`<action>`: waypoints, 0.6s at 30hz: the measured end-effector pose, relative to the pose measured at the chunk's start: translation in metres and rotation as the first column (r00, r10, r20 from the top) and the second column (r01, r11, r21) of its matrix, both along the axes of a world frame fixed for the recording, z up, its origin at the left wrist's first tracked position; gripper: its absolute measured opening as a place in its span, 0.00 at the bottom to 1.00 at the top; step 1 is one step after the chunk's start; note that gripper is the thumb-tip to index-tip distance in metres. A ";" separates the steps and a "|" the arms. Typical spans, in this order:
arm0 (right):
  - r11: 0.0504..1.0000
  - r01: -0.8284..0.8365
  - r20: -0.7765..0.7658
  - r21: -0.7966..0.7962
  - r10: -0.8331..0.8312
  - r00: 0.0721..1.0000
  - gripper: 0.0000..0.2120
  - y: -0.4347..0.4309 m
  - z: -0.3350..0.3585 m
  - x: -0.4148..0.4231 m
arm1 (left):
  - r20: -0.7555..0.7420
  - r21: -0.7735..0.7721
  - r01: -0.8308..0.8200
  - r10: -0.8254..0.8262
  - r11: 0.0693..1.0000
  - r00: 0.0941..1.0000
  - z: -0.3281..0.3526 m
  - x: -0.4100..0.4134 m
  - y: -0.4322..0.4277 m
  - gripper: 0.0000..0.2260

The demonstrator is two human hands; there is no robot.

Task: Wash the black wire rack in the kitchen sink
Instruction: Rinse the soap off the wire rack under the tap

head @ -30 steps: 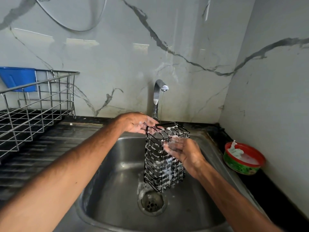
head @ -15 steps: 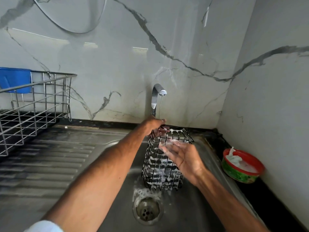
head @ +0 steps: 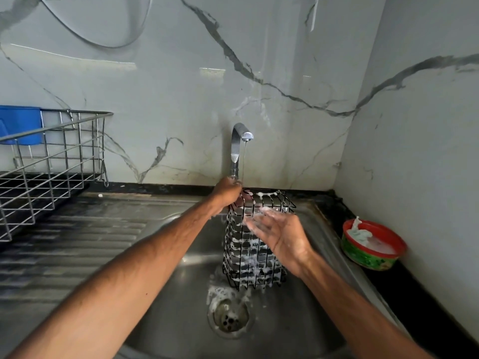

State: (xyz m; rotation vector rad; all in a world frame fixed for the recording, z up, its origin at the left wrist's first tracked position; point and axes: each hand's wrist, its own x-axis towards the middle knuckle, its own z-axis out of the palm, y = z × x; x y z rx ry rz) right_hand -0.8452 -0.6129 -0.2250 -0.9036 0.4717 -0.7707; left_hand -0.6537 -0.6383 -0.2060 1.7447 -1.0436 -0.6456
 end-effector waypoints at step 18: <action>0.999 -0.004 -0.014 -0.039 0.003 1.000 0.07 -0.010 -0.016 0.012 | -0.213 0.057 0.169 -0.153 0.984 0.965 -0.012 0.035 -0.006 0.12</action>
